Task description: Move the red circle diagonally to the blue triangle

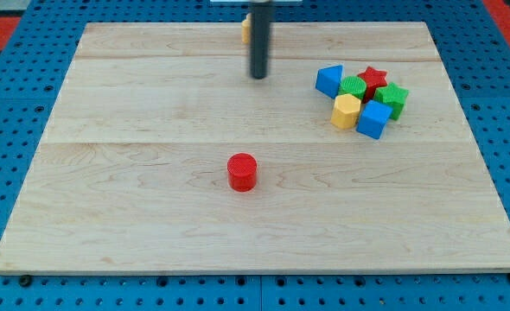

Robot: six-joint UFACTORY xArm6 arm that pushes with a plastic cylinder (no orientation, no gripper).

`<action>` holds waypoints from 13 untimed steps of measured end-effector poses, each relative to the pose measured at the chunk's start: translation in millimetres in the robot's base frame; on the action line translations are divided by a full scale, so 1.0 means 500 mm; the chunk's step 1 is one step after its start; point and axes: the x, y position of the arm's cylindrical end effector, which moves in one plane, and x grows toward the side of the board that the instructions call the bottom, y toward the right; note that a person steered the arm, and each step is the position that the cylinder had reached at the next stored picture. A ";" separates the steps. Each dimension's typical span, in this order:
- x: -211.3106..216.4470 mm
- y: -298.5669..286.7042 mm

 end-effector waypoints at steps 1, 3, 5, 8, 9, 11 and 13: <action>0.089 -0.094; 0.341 -0.048; 0.378 0.102; 0.325 0.196; 0.228 0.205; 0.178 0.131; 0.148 0.058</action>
